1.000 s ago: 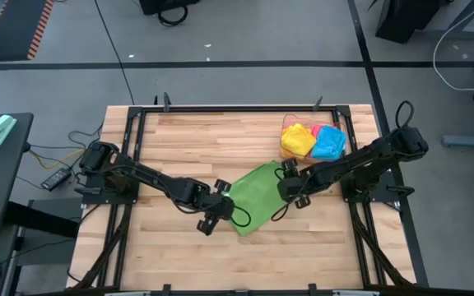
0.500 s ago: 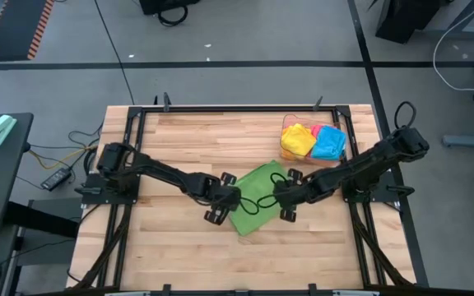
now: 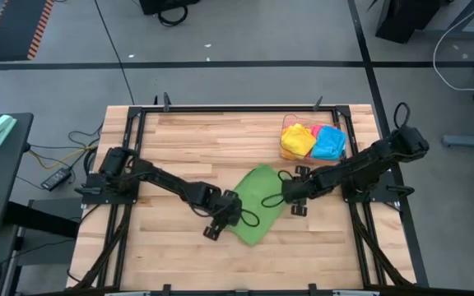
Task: Fold microfiber towels
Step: Fold the green microfiber cloth
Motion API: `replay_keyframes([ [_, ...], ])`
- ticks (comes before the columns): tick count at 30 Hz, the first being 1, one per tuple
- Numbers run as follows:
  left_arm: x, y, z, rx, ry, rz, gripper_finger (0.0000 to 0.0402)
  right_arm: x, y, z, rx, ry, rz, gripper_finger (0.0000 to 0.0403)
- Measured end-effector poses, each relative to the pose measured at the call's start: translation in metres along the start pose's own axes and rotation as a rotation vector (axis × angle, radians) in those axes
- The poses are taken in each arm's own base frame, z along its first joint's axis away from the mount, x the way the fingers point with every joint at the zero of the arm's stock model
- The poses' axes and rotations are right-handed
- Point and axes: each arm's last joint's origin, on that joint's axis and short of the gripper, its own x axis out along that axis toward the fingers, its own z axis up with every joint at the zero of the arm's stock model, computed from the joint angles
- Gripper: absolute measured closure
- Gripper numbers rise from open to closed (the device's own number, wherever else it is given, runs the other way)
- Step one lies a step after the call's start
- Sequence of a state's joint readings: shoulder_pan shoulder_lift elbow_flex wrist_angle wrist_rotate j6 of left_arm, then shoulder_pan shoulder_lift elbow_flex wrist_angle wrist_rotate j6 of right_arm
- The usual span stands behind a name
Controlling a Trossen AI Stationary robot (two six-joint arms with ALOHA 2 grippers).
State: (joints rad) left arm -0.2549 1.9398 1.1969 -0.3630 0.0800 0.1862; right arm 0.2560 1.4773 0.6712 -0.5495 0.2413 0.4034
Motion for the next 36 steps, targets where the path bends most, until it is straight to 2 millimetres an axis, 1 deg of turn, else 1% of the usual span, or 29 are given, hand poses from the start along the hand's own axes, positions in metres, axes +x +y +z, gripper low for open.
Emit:
replay_keyframes([
  [5, 0.008, -0.02, 0.01, 0.037, -0.075, -0.019, 0.0363, 0.011, -0.024, 0.004, -0.077, -0.011, 0.002, 0.0238],
  [7, 0.011, -0.025, 0.009, 0.047, -0.069, -0.028, 0.0361, 0.014, -0.033, 0.009, -0.139, -0.028, -0.006, 0.0238],
  [11, 0.012, -0.025, 0.011, 0.043, -0.088, -0.023, 0.0363, 0.016, -0.053, 0.016, -0.287, -0.042, -0.058, 0.0238],
  [14, 0.01, -0.023, 0.015, 0.019, -0.1, -0.02, 0.0368, 0.018, -0.066, 0.019, -0.356, -0.039, -0.099, 0.0238],
  [16, 0.007, -0.023, 0.019, 0.017, -0.111, -0.019, 0.0372, 0.02, -0.075, 0.02, -0.377, -0.03, -0.129, 0.0238],
  [19, 0.002, -0.023, 0.025, 0.026, -0.101, -0.019, 0.0377, 0.02, -0.084, 0.02, -0.327, -0.027, -0.14, 0.0238],
  [23, -0.01, -0.017, 0.031, 0.054, -0.042, 0.004, 0.0378, 0.013, -0.079, 0.02, -0.284, 0.028, -0.098, 0.0238],
  [26, -0.018, -0.008, 0.036, 0.072, -0.051, 0.049, 0.0375, 0.005, -0.071, 0.024, -0.275, 0.044, -0.085, 0.0238],
  [30, -0.022, 0.01, 0.036, 0.074, -0.042, 0.121, 0.0379, -0.003, -0.053, 0.032, -0.269, -0.011, -0.03, 0.0238],
  [33, -0.024, 0.023, 0.032, 0.06, -0.022, 0.155, 0.0383, -0.006, -0.04, 0.035, -0.195, -0.071, 0.027, 0.0238],
  [36, -0.024, 0.028, 0.027, 0.096, 0.01, 0.138, 0.0384, -0.01, -0.024, 0.038, -0.126, -0.129, 0.101, 0.0238],
])
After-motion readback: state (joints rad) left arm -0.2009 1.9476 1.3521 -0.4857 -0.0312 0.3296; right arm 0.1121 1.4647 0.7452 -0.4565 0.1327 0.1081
